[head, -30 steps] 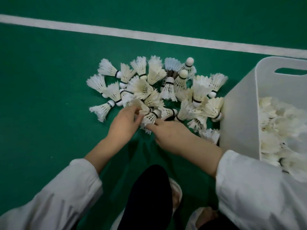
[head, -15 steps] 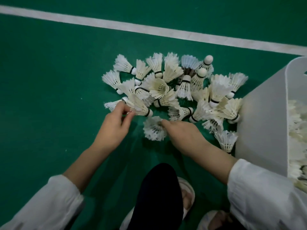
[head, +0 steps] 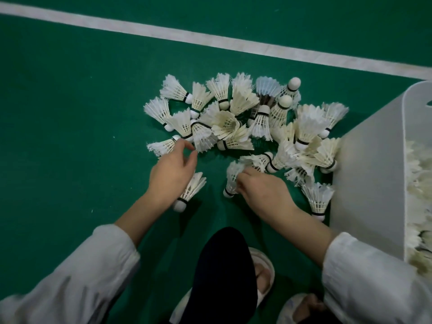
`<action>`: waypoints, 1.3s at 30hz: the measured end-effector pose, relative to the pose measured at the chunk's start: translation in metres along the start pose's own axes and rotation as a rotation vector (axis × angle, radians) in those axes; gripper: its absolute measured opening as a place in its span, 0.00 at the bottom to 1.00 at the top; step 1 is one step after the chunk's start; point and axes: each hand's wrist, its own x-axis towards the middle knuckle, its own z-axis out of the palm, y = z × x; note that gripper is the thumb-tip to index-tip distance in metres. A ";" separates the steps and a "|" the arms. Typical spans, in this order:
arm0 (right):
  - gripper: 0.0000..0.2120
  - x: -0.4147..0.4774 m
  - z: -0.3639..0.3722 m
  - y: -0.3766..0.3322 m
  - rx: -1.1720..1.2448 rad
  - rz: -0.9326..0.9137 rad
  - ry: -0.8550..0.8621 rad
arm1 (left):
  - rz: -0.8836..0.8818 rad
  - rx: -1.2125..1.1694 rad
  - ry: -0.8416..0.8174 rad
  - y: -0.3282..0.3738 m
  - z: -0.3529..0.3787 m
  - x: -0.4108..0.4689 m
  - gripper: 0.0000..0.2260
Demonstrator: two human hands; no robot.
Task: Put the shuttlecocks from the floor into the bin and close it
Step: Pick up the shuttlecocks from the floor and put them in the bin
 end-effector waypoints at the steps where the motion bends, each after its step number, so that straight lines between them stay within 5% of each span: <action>1: 0.06 0.000 0.000 0.001 0.007 0.010 -0.005 | -0.029 0.072 -0.013 0.001 0.004 0.007 0.11; 5: 0.06 0.000 -0.009 0.004 0.157 -0.009 0.000 | -0.101 0.266 -0.049 0.007 0.018 0.036 0.18; 17: 0.03 -0.045 -0.109 0.046 0.316 -0.080 0.173 | 0.013 0.241 0.070 0.058 -0.043 0.019 0.13; 23: 0.04 -0.118 -0.163 0.094 0.298 0.033 0.332 | 0.230 -0.009 0.008 0.132 -0.057 -0.020 0.14; 29: 0.03 -0.216 -0.146 0.141 0.409 0.344 0.597 | 0.373 -0.057 -0.172 0.202 -0.029 -0.052 0.13; 33: 0.03 -0.248 -0.109 0.158 0.450 0.440 0.491 | 0.434 -0.062 -0.246 0.228 -0.012 -0.062 0.13; 39: 0.04 -0.223 -0.075 0.159 0.408 0.282 0.340 | 0.424 -0.087 -0.291 0.238 0.003 -0.071 0.13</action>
